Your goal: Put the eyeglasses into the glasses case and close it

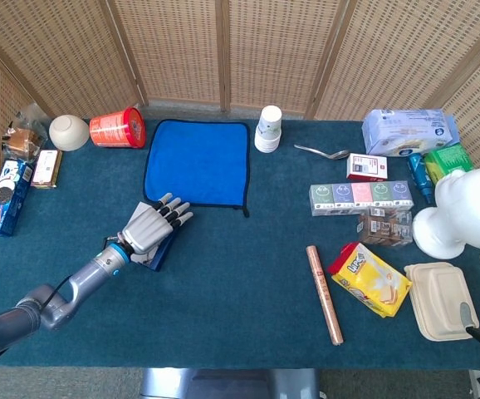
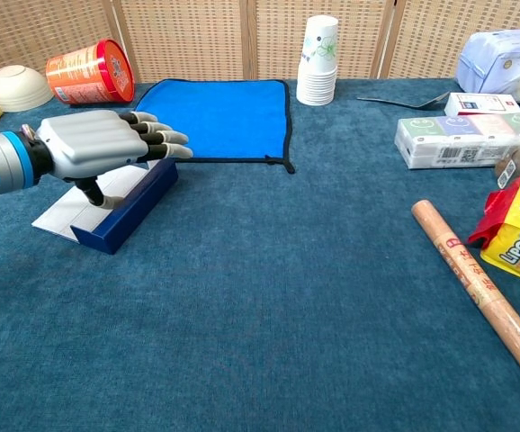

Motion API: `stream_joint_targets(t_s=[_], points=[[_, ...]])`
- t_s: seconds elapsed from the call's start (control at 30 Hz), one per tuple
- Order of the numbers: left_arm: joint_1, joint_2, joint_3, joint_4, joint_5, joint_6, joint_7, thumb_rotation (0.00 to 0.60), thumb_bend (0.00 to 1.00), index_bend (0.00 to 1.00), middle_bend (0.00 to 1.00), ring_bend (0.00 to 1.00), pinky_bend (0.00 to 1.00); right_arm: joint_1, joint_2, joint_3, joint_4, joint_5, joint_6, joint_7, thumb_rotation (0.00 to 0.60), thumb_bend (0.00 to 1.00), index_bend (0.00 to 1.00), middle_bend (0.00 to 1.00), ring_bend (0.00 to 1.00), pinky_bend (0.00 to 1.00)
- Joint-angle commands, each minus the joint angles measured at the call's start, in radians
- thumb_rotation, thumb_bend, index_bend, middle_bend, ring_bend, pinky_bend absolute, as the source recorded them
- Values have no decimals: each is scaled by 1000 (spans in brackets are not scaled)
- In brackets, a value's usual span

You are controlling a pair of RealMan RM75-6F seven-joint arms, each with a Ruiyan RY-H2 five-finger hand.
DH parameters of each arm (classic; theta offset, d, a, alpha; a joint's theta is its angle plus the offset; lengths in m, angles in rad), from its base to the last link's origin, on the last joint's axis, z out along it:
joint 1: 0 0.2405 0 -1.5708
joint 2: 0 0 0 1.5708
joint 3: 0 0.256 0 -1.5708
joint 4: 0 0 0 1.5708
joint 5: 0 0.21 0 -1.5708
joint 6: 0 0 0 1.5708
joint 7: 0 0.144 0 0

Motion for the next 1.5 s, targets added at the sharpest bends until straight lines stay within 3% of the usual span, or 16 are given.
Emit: stream_joint_targets(t_s=[0.03, 0.53, 1.13, 1.2, 1.33, 1.5], points=[[-3, -1, -5, -12, 1, 4, -1, 600, 270, 0, 0, 0, 0, -2, 0, 0, 1, 1, 2, 3, 600, 404, 0, 70, 92, 284], [11, 45, -13, -64, -4, 32, 19, 600, 270, 0, 0, 0, 0, -4, -5, -2, 9, -9, 5, 11, 600, 404, 0, 70, 92, 283], [119, 124, 66, -197, 43, 136, 18, 600, 269, 0, 0, 0, 0, 6, -13, -3, 1, -22, -4, 1, 600, 404, 0, 69, 91, 284], [131, 135, 72, -221, 44, 144, 22, 590, 269, 0, 0, 0, 0, 6, -14, -3, 2, -25, -1, 3, 600, 406, 0, 69, 91, 284], [147, 156, 78, -257, 45, 150, 33, 515, 270, 0, 0, 0, 0, 6, -18, -5, 5, -28, -1, 6, 600, 409, 0, 68, 92, 284], [161, 177, 80, -306, 37, 146, 37, 486, 269, 0, 0, 0, 0, 7, -23, -6, 12, -31, -2, 13, 600, 410, 0, 67, 92, 284]])
